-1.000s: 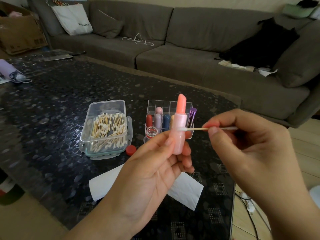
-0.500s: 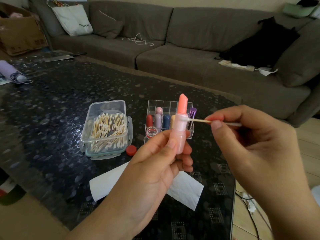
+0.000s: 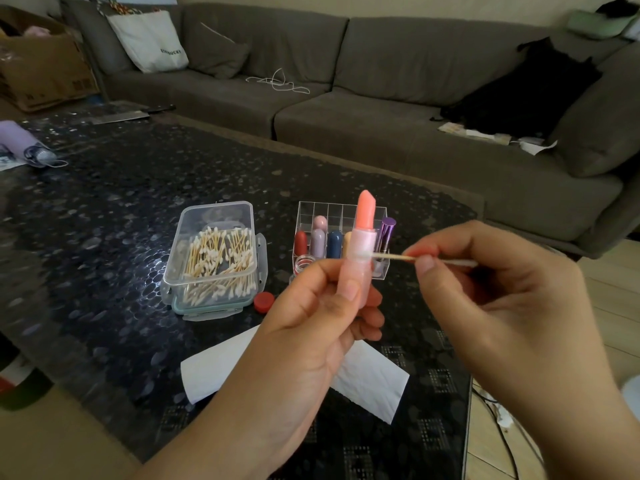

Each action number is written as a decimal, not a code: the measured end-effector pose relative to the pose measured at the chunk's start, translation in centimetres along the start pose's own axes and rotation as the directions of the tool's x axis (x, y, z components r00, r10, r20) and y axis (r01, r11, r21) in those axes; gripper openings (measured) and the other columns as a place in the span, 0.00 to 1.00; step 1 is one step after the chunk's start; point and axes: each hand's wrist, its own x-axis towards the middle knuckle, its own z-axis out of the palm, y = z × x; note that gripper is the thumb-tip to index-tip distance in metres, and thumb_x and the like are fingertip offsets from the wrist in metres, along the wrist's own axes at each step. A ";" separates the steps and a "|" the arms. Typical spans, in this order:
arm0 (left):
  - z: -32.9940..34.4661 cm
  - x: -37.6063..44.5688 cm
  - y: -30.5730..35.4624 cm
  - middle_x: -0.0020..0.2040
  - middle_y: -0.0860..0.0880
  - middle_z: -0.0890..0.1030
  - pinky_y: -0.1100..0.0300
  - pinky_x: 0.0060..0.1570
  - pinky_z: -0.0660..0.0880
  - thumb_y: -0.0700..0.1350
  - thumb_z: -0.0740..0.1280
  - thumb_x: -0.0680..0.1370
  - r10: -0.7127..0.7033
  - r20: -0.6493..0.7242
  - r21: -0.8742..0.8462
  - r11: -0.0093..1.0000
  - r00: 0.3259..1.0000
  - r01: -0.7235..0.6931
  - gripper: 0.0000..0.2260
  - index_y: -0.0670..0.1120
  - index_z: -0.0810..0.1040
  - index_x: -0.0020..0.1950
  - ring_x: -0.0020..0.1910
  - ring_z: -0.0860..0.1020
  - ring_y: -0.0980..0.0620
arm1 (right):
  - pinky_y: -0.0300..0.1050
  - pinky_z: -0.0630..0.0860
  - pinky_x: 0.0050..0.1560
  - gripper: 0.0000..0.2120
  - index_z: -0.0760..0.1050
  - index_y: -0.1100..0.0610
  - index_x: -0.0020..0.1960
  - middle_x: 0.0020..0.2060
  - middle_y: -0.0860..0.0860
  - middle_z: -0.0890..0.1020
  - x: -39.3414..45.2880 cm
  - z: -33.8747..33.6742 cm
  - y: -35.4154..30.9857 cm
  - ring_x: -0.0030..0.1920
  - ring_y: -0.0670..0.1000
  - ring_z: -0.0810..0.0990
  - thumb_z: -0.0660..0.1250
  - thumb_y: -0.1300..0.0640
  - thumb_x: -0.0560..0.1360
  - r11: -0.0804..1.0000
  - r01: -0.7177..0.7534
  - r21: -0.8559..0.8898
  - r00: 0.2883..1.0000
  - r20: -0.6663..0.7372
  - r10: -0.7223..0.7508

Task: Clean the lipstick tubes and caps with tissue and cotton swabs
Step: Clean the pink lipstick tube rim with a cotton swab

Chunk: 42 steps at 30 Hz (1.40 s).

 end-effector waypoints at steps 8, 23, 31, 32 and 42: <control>-0.1 0.0 0.1 0.46 0.39 0.81 0.63 0.40 0.76 0.45 0.67 0.70 0.010 -0.011 0.017 1.000 1.000 -0.010 0.10 0.44 0.82 0.48 0.39 0.79 0.52 | 0.26 0.62 0.28 0.05 0.78 0.47 0.41 0.31 0.49 0.75 0.0 0.2 -0.1 0.26 0.42 0.69 0.66 0.55 0.73 1.000 0.012 0.013 0.999 -0.048 -0.012; -0.4 0.1 -0.1 0.42 0.51 0.82 0.65 0.43 0.75 0.53 0.72 0.64 0.090 -0.025 0.151 0.985 0.996 -0.085 0.10 0.54 0.82 0.44 0.43 0.80 0.56 | 0.28 0.62 0.26 0.06 0.78 0.50 0.39 0.29 0.51 0.74 -0.1 0.3 -0.1 0.25 0.47 0.68 0.63 0.53 0.72 0.999 0.018 -0.031 1.000 0.017 -0.017; -0.3 0.0 0.0 0.41 0.52 0.82 0.66 0.43 0.75 0.49 0.72 0.67 0.097 -0.041 0.150 0.985 0.994 -0.090 0.07 0.54 0.81 0.44 0.41 0.79 0.58 | 0.29 0.64 0.27 0.05 0.78 0.49 0.40 0.29 0.50 0.74 -0.1 0.2 -0.1 0.26 0.46 0.70 0.63 0.53 0.72 0.999 0.027 -0.031 0.999 0.017 -0.027; -0.3 0.0 0.0 0.40 0.53 0.82 0.66 0.43 0.75 0.49 0.71 0.67 0.096 -0.043 0.151 0.985 0.994 -0.088 0.07 0.55 0.81 0.44 0.41 0.79 0.58 | 0.29 0.64 0.27 0.06 0.78 0.49 0.40 0.29 0.51 0.74 -0.1 0.2 -0.1 0.26 0.46 0.70 0.63 0.53 0.72 0.999 0.030 -0.032 0.999 0.020 -0.029; -0.2 0.0 0.0 0.41 0.54 0.82 0.67 0.43 0.75 0.52 0.73 0.64 0.113 -0.034 0.137 0.985 0.993 -0.107 0.10 0.54 0.81 0.44 0.42 0.79 0.59 | 0.29 0.63 0.27 0.06 0.78 0.50 0.40 0.27 0.51 0.73 -0.1 0.2 -0.2 0.24 0.46 0.69 0.64 0.52 0.72 0.999 0.027 -0.019 1.000 0.016 -0.027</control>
